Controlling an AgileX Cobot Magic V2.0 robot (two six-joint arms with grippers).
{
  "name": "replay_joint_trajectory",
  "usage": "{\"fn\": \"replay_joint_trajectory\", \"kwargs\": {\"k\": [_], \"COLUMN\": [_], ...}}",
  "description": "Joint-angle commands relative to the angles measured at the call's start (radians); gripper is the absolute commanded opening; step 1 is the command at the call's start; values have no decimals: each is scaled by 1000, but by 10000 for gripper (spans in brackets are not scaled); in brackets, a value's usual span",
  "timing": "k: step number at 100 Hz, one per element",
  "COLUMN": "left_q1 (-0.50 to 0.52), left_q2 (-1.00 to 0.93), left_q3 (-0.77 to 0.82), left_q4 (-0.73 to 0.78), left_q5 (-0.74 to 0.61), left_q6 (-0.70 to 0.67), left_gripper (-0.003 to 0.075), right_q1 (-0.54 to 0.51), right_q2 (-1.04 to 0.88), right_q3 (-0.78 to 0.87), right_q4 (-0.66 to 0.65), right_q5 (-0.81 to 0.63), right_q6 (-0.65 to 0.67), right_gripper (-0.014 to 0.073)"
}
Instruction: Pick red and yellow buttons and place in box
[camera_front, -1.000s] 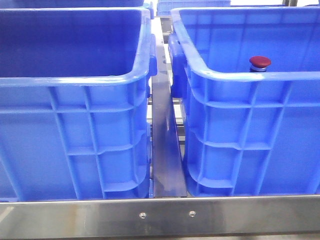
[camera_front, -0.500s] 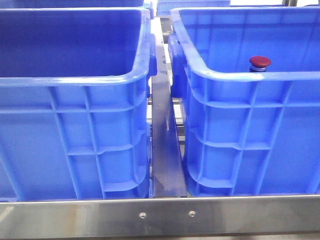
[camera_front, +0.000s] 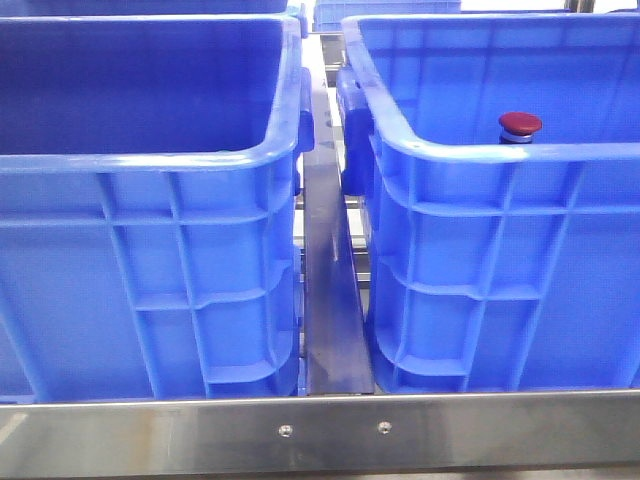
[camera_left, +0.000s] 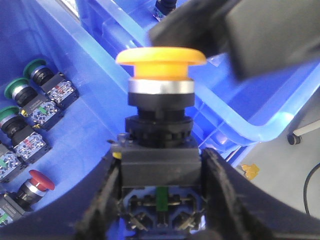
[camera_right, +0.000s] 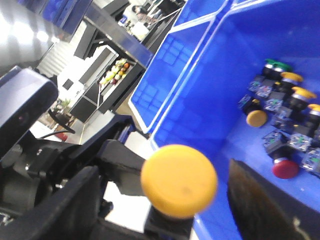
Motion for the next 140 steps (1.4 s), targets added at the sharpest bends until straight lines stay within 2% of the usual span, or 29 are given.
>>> {"fn": "replay_joint_trajectory", "kwargs": {"k": [1,9,31,41,46,55,70,79,93,107,121,140], "left_q1": [-7,-7,-7,-7,-7,-7,-5,-5,0,51,149,349], "left_q2": [-23,-23,-23,-23,-23,-23,-23,-23,-23,-32,-61,-133], "left_q3": [-30,-30,-30,-30,-30,-30,-30,-30,-30,-30,-21,32], "left_q4": [3,3,3,3,3,3,3,4,8,27,30,30], "left_q5": [-71,-71,-71,-62,-54,-42,-42,-42,-42,-42,-39,-39], "left_q6": [1,1,1,1,1,1,1,1,-17,-55,-62,-62], "left_gripper": [-19,-19,-19,-13,20,157,505,610,622,622,622,622], "right_q1": [22,42,51,51,51,51,51,47,14,-56,-144,-263], "right_q2": [-11,-2,-2,-2,-2,-2,-2,-2,-6,-25,-57,-104], "right_q3": [-54,-66,-69,-69,-69,-69,-69,-73,-73,-73,-73,-73], "right_q4": [141,141,140,140,140,140,140,140,141,141,136,55], "right_q5": [33,33,30,29,25,17,9,-6,-34,-34,-37,-74], "right_q6": [-2,-2,-2,-2,-2,-4,-22,-32,-62,-79,-110,-118], "right_gripper": [548,518,271,254,254,254,254,254,254,254,254,254]}}
